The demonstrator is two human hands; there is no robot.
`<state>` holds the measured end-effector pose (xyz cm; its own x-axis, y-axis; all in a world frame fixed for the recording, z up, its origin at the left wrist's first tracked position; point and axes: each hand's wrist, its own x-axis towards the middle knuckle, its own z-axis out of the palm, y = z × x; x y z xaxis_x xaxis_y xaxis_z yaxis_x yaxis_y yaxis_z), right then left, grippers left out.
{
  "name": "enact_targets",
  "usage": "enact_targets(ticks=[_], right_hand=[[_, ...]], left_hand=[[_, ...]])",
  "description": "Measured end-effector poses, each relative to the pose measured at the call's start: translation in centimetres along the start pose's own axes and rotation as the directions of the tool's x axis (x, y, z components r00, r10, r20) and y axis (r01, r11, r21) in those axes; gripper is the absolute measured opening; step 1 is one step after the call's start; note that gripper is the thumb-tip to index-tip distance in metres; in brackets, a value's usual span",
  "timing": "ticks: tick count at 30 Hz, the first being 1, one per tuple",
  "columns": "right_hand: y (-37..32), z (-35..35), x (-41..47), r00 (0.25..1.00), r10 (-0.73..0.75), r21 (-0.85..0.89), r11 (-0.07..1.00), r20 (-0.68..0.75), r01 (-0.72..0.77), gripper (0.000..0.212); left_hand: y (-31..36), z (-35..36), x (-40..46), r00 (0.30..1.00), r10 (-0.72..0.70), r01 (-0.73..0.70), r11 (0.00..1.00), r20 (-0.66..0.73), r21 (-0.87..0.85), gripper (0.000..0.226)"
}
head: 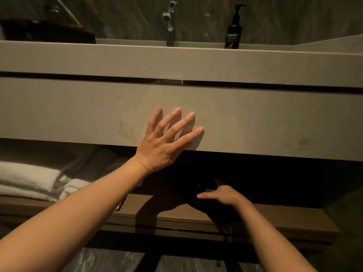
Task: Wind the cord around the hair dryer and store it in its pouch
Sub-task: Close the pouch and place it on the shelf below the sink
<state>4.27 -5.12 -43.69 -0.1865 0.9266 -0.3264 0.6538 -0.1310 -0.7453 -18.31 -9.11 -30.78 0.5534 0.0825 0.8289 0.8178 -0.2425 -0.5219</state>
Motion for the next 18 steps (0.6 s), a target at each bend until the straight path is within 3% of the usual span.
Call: enact_targets(ticks=[7,11,14,18], right_hand=[[1.4,0.8,-0.5,0.990,-0.087,-0.114,0.991,-0.110,0.074,0.083],[2.4,0.8,-1.7,0.979,-0.162,-0.131,0.981,-0.126,0.145,0.079],[3.5,0.7,-2.4,0.974,-0.177,-0.202,0.968,-0.144,0.146,0.091],[3.9,1.0,-2.7,0.960,-0.200,-0.205,0.966,-0.196,0.159,0.091]], left_hand=[[0.0,0.1,-0.1,1.000,-0.016,0.016,1.000,0.003,-0.025,0.045],[-0.1,0.2,-0.3,1.000,-0.010,0.010,1.000,0.011,-0.022,0.046],[-0.1,0.3,-0.2,1.000,-0.012,0.012,1.000,0.004,-0.027,0.047],[0.0,0.2,-0.2,1.000,-0.014,0.014,1.000,-0.003,-0.019,0.050]])
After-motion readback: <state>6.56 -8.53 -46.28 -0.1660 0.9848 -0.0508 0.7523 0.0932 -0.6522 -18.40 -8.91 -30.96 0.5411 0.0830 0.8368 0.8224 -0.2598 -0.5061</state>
